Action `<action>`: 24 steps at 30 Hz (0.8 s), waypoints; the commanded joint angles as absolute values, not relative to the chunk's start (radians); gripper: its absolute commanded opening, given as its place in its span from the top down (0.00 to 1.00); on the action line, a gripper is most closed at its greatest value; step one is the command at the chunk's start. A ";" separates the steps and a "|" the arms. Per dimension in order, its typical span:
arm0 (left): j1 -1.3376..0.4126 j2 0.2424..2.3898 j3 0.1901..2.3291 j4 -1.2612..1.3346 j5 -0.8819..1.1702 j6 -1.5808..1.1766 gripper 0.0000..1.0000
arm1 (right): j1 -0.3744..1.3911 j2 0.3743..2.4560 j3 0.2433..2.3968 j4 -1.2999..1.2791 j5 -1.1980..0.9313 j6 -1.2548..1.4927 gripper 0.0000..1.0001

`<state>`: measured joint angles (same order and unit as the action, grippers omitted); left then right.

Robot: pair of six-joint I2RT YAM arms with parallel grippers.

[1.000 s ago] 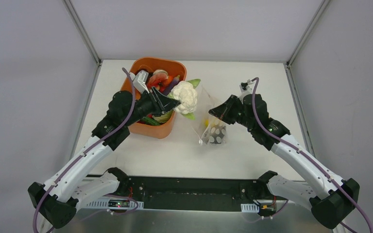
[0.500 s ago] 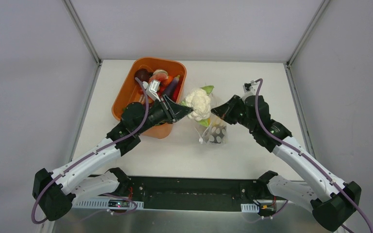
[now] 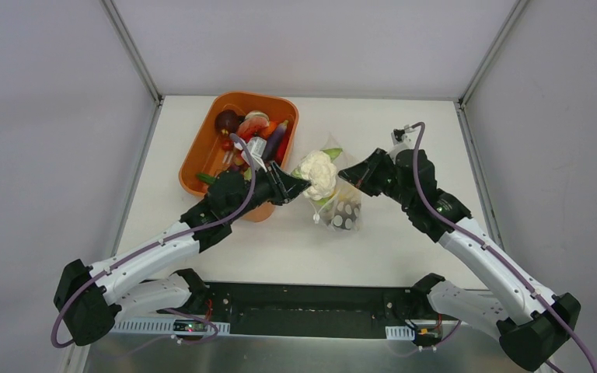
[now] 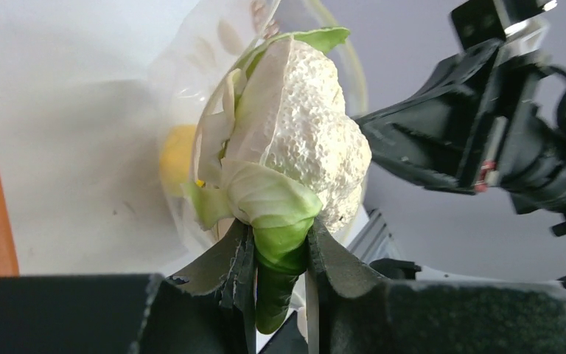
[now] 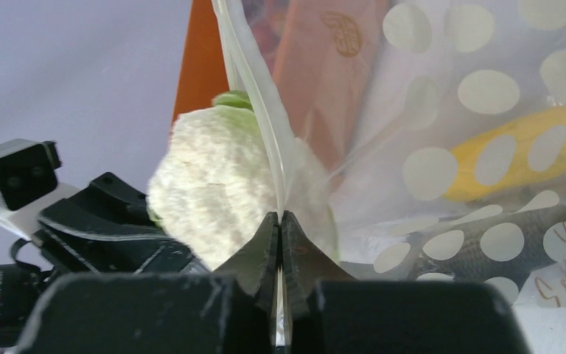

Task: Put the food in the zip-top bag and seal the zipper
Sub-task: Place the fake vegetable in the zipper food storage bag.

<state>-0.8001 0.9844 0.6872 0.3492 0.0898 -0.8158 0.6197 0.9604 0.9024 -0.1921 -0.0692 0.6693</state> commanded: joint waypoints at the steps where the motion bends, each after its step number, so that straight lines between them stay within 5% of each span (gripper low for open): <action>1: -0.829 0.990 0.745 0.290 -0.014 -0.712 1.00 | 0.616 0.938 0.957 -0.153 -0.136 0.690 1.00; 24: -0.929 1.252 1.196 -0.315 -0.156 -0.563 0.96 | 0.615 0.930 0.862 0.050 -0.250 0.723 1.00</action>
